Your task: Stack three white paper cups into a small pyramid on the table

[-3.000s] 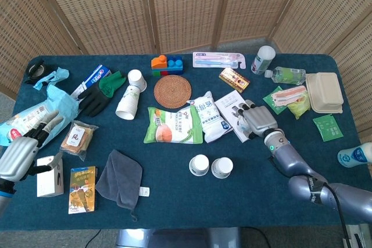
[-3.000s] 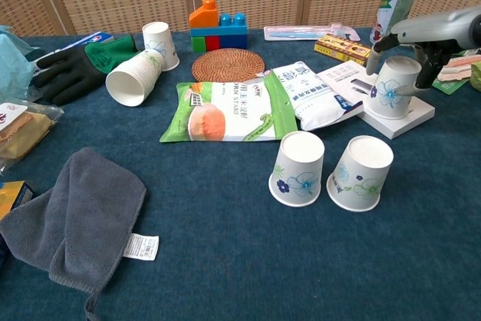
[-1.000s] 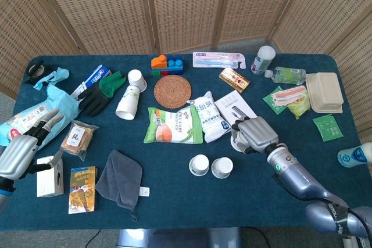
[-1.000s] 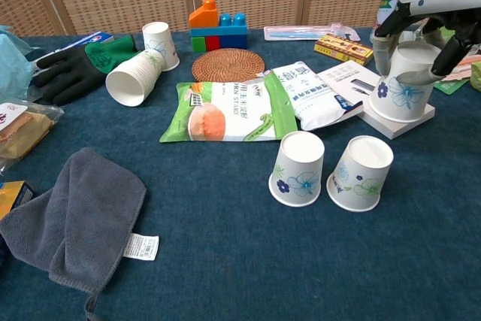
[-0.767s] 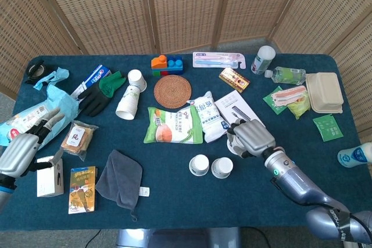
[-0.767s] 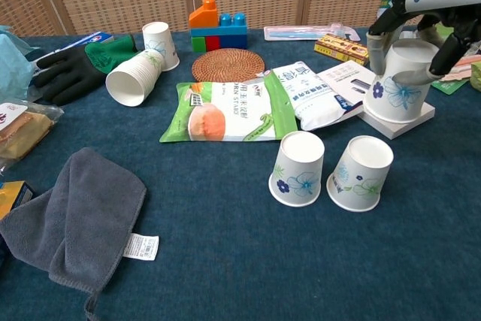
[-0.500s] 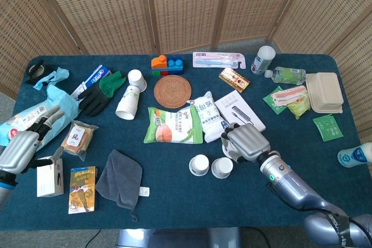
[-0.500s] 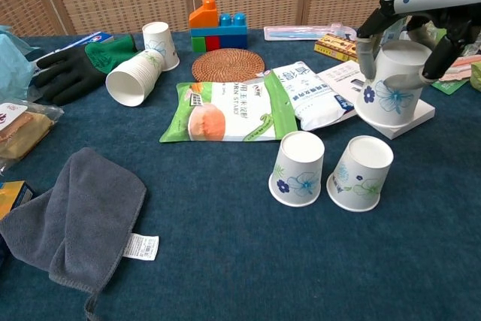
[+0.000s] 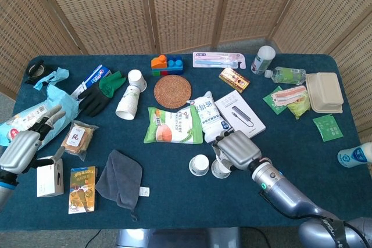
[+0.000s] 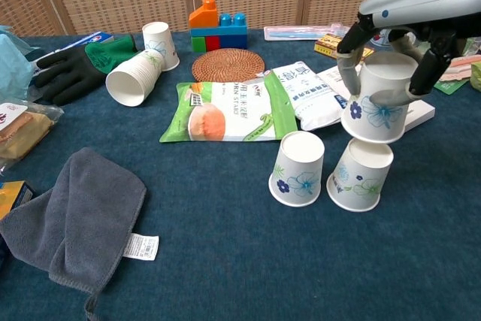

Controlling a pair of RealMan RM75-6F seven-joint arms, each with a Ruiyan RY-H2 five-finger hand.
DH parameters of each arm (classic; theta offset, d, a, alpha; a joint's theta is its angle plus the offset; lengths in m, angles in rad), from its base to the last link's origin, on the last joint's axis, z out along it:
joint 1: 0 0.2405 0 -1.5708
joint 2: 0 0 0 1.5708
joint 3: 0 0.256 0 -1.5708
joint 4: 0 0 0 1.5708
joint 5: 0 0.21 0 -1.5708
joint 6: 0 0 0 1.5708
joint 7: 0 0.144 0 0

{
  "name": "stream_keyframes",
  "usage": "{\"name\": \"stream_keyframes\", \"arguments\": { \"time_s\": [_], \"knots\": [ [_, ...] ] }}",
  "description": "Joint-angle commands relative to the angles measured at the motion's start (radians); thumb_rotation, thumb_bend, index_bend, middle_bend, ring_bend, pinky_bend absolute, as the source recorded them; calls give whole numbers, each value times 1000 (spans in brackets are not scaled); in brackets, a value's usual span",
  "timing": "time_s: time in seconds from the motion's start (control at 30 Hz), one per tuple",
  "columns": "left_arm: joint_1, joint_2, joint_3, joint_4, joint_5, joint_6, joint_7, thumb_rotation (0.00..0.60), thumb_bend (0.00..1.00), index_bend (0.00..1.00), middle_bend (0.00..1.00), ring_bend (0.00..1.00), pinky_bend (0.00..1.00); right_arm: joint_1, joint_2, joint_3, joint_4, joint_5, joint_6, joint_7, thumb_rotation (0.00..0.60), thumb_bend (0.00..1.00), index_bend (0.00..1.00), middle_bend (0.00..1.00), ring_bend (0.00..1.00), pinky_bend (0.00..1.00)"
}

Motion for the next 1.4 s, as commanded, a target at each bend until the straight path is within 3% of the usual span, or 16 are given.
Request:
{"name": "stream_keyframes", "arguments": {
  "time_s": [0.03, 0.8, 1.4],
  "knots": [
    [-1, -1, 0, 0, 1, 0, 0, 600, 469, 25, 0, 0, 291, 19, 4, -4, -23, 22, 7, -27, 600, 443, 462, 382, 241, 635],
    [7, -9, 10, 19, 10, 9, -19, 600, 470, 24, 0, 0, 291, 133, -61, -16, -39, 141, 8, -77, 600, 442, 456, 381, 240, 635],
    [10, -14, 13, 29, 9, 9, -26, 600, 469, 24, 0, 0, 290, 173, -85, -35, -28, 167, 21, -71, 600, 434, 450, 374, 240, 634]
  ]
}}
